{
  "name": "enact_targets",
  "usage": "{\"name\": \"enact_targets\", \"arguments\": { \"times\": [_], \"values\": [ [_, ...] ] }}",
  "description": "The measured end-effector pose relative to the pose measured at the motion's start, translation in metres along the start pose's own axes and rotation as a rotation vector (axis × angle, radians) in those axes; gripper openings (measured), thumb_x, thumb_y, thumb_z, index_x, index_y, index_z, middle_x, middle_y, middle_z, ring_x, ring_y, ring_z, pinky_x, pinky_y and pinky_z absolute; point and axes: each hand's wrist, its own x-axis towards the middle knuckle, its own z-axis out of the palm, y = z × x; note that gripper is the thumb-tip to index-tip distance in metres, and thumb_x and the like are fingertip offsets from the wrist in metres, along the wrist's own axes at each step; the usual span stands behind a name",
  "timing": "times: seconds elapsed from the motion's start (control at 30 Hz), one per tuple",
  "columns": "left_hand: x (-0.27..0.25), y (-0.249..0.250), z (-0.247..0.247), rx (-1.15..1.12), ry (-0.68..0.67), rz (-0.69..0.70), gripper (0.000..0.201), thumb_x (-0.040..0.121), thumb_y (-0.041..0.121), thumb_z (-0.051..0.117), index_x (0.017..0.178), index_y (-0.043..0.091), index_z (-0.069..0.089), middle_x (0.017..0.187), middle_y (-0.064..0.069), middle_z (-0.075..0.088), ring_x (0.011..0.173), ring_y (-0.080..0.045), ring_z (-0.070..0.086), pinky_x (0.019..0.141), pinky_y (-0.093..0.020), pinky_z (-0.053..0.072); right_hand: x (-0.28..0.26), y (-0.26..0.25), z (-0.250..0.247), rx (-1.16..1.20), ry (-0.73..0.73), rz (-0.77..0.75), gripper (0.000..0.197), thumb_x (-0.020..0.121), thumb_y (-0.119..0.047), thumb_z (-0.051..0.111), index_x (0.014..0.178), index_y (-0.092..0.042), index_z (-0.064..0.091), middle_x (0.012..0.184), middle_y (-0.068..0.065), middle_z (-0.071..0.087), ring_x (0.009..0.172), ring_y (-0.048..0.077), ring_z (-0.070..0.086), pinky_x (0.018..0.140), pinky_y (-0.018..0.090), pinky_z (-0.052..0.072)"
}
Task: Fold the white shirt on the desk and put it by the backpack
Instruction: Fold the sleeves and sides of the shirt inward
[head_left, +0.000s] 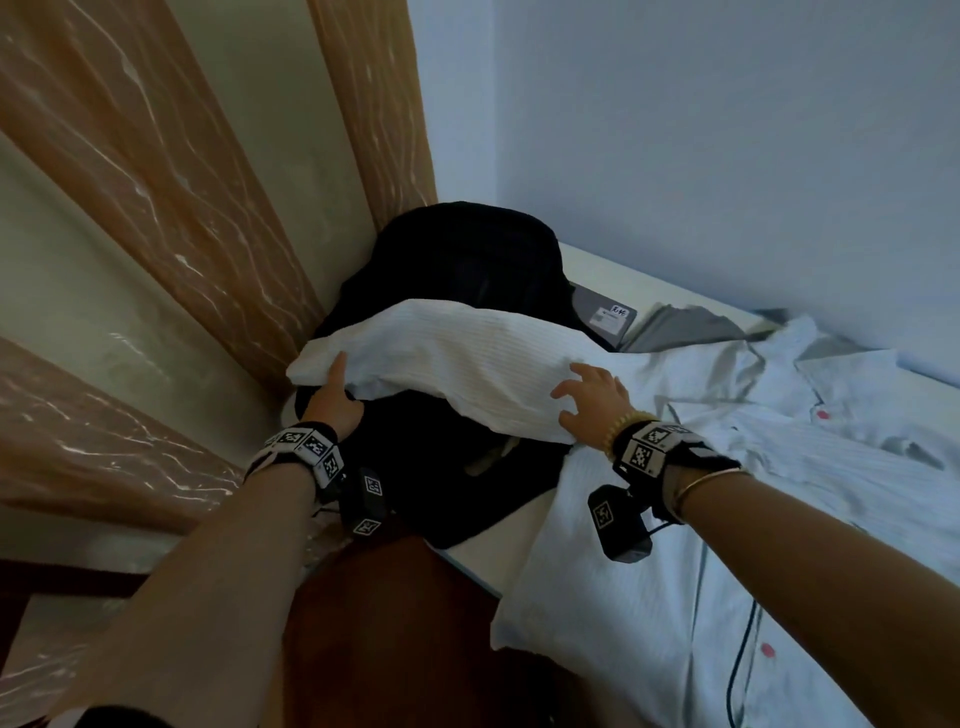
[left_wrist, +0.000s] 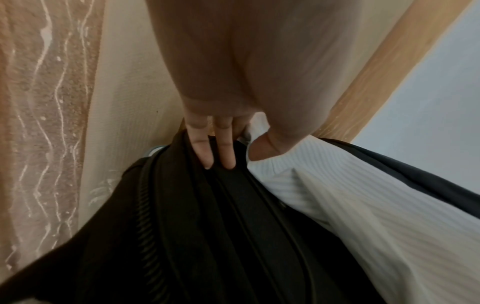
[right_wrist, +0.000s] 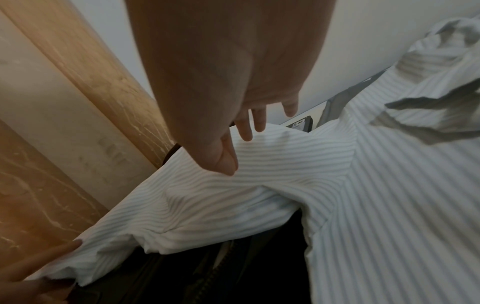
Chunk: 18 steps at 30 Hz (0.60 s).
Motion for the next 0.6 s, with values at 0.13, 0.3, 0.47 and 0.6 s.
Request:
{"name": "enact_targets", "arguments": {
  "times": [0.13, 0.3, 0.47, 0.6],
  "values": [
    [-0.001, 0.010, -0.001, -0.090, 0.139, -0.026, 0.060, 0.095, 0.012, 0.041, 0.150, 0.013, 0.017, 0.156, -0.017, 0.008, 0.139, -0.038, 0.023, 0.115, -0.045, 0.023, 0.001, -0.001, -0.008, 0.005, 0.018, -0.004, 0.039, 0.088, -0.022, 0.055, 0.128, -0.022, 0.054, 0.156, 0.007, 0.019, 0.143, 0.028, 0.016, 0.117, 0.048, 0.016],
    [-0.024, 0.059, 0.001, -0.208, 0.336, 0.239, 0.064, 0.090, 0.001, 0.043, 0.148, 0.008, 0.018, 0.150, -0.017, 0.017, 0.136, -0.035, 0.026, 0.115, -0.041, 0.024, -0.008, -0.001, -0.032, 0.141, 0.048, -0.053, 0.045, 0.090, -0.015, 0.054, 0.134, -0.012, 0.046, 0.155, 0.011, 0.019, 0.140, 0.029, 0.026, 0.113, 0.038, 0.030],
    [-0.057, 0.125, 0.017, -0.220, 0.329, 0.508, 0.064, 0.088, 0.001, 0.043, 0.148, 0.009, 0.021, 0.154, -0.014, 0.014, 0.132, -0.034, 0.037, 0.105, -0.033, 0.036, -0.025, -0.007, -0.071, 0.318, 0.272, -0.030, 0.037, 0.094, -0.026, 0.051, 0.126, -0.008, 0.054, 0.129, 0.012, 0.057, 0.115, 0.027, 0.057, 0.098, 0.035, 0.044],
    [-0.084, 0.164, 0.045, -0.106, 0.191, 0.703, 0.069, 0.089, 0.010, 0.049, 0.149, 0.009, 0.016, 0.157, -0.010, 0.008, 0.140, -0.028, 0.026, 0.109, -0.034, 0.035, -0.039, -0.006, -0.106, 0.559, 0.382, 0.025, 0.046, 0.087, -0.053, 0.052, 0.106, -0.012, 0.064, 0.090, 0.010, 0.073, 0.083, 0.022, 0.070, 0.086, 0.040, 0.055]
  ]
}}
